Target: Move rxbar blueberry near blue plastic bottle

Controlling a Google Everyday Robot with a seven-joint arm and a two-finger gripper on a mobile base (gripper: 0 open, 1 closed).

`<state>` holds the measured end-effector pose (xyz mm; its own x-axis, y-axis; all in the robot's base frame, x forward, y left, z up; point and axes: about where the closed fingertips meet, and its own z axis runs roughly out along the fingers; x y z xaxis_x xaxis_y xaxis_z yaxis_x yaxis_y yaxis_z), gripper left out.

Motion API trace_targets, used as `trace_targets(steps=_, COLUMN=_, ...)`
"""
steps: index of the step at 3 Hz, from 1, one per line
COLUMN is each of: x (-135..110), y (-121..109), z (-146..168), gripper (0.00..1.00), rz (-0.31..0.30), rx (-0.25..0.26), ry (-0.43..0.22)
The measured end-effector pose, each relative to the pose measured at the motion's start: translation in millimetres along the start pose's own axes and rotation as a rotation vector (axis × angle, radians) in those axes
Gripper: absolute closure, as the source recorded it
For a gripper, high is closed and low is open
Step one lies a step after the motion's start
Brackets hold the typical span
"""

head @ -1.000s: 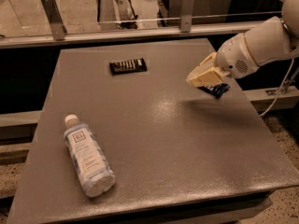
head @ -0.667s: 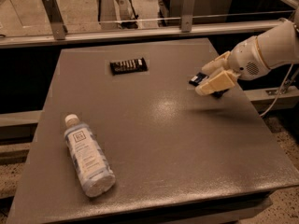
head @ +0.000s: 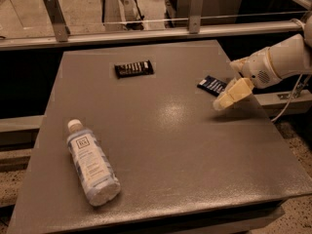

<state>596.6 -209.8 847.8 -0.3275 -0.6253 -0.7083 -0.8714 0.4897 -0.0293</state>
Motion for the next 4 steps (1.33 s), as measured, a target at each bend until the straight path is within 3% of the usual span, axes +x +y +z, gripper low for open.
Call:
trace_targets(steps=1, x=10.4, y=-9.5, z=10.7, gripper=0.15, rz=0.025, rx=0.003, ry=0.006)
trace_targets(steps=2, x=14.9, y=-11.6, z=17.9, gripper=0.35, rz=0.036, rx=0.000, ry=0.004)
trace_targets(steps=3, x=10.7, y=-9.6, z=19.7, gripper=0.58, rz=0.033, rx=-0.007, ry=-0.005)
trace_targets(steps=4, x=-9.8, y=-1.0, z=18.2, gripper=0.81, rz=-0.004, rx=-0.023, ry=-0.026)
